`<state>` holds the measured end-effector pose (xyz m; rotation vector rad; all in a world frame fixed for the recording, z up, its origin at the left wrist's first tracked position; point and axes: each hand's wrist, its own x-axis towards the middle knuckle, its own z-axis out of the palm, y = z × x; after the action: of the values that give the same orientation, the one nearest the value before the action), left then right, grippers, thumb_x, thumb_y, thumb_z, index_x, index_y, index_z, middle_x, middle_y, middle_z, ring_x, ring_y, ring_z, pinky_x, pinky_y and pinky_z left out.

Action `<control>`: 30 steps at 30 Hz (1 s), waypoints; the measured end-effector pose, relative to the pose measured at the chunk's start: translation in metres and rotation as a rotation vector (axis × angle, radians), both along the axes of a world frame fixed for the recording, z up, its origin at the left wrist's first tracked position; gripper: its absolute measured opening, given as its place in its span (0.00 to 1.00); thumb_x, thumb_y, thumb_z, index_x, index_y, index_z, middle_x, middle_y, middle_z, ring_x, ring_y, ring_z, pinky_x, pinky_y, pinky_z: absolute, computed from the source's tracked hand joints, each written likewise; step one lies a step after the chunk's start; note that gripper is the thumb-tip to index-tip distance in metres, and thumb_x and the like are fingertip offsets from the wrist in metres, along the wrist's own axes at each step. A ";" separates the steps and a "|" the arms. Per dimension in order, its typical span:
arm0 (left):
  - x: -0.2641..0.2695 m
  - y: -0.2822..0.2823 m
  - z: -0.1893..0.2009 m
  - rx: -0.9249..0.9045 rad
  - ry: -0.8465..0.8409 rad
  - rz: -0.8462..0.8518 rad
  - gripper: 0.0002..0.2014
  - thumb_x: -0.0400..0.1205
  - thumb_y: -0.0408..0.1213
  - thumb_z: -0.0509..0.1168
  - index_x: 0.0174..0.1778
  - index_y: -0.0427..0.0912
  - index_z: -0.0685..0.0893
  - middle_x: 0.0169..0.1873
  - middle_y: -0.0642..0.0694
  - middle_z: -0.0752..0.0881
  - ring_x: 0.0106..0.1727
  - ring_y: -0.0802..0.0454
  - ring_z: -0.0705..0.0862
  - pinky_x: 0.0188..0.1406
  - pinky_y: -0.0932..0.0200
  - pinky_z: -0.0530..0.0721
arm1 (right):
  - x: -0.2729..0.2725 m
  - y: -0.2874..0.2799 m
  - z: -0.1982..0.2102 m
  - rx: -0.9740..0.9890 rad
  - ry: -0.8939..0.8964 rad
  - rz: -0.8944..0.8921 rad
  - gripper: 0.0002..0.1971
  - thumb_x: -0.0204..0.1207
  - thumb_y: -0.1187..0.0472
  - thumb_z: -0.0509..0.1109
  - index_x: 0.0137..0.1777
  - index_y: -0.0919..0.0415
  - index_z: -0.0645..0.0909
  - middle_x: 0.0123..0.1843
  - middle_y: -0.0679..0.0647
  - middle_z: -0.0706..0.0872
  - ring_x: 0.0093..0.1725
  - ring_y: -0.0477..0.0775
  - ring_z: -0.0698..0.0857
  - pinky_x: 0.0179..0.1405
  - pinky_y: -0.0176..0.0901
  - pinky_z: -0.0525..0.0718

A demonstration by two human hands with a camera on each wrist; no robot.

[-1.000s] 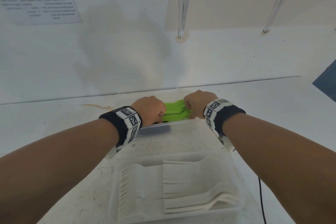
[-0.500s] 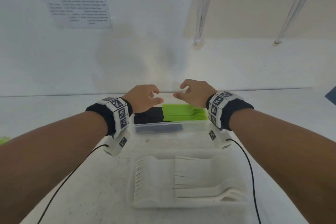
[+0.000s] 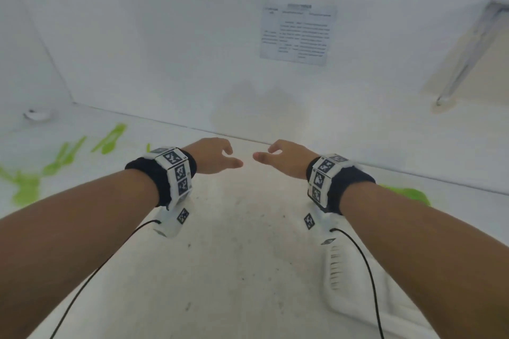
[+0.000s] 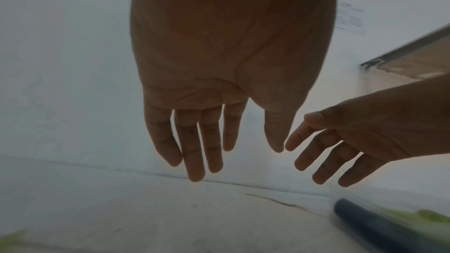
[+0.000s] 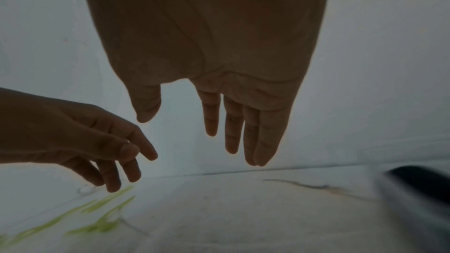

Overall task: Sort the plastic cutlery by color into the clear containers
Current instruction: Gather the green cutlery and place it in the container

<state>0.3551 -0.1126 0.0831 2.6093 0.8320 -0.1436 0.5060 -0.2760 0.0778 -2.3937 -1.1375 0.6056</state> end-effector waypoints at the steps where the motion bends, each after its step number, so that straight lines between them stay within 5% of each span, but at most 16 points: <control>1: -0.017 0.015 -0.002 0.006 0.003 0.006 0.29 0.82 0.64 0.67 0.72 0.49 0.81 0.69 0.48 0.82 0.69 0.49 0.79 0.70 0.50 0.76 | -0.016 0.018 -0.004 0.004 0.007 0.011 0.39 0.76 0.25 0.64 0.77 0.53 0.75 0.74 0.50 0.79 0.73 0.56 0.78 0.69 0.52 0.75; 6: -0.102 0.099 -0.016 0.009 0.034 0.049 0.23 0.82 0.64 0.67 0.63 0.50 0.85 0.57 0.54 0.80 0.61 0.52 0.78 0.67 0.49 0.78 | -0.098 0.112 -0.026 -0.006 0.035 0.062 0.35 0.77 0.27 0.66 0.75 0.50 0.76 0.74 0.51 0.82 0.72 0.55 0.80 0.71 0.52 0.77; 16: -0.255 0.235 -0.051 -0.014 0.073 0.072 0.17 0.84 0.59 0.68 0.59 0.51 0.86 0.54 0.54 0.80 0.57 0.53 0.79 0.57 0.54 0.75 | -0.233 0.242 -0.075 -0.085 0.008 0.096 0.23 0.81 0.38 0.69 0.70 0.48 0.80 0.70 0.51 0.84 0.70 0.56 0.81 0.72 0.52 0.78; 22: -0.290 0.260 -0.073 -0.061 0.031 0.066 0.15 0.85 0.57 0.67 0.59 0.51 0.86 0.53 0.54 0.85 0.54 0.54 0.83 0.53 0.56 0.78 | -0.248 0.273 -0.087 -0.109 -0.093 0.103 0.20 0.87 0.49 0.65 0.76 0.49 0.75 0.66 0.56 0.85 0.66 0.60 0.84 0.64 0.49 0.81; 26: -0.295 0.266 -0.086 -0.064 0.013 0.047 0.13 0.86 0.54 0.66 0.60 0.51 0.85 0.49 0.55 0.87 0.54 0.53 0.85 0.52 0.56 0.81 | -0.241 0.290 -0.090 -0.169 -0.169 0.092 0.24 0.88 0.51 0.62 0.84 0.47 0.68 0.73 0.59 0.82 0.65 0.64 0.85 0.58 0.46 0.81; 30: -0.283 0.270 -0.087 -0.017 -0.003 0.004 0.11 0.88 0.50 0.64 0.62 0.51 0.84 0.49 0.55 0.87 0.53 0.51 0.86 0.55 0.55 0.83 | -0.228 0.298 -0.098 -0.195 -0.178 0.074 0.14 0.86 0.51 0.63 0.69 0.43 0.76 0.60 0.55 0.85 0.45 0.57 0.85 0.43 0.44 0.81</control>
<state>0.0723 0.1574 -0.0034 2.5916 0.8315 -0.1450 0.2780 0.0222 -0.0201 -2.6241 -1.2996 0.5591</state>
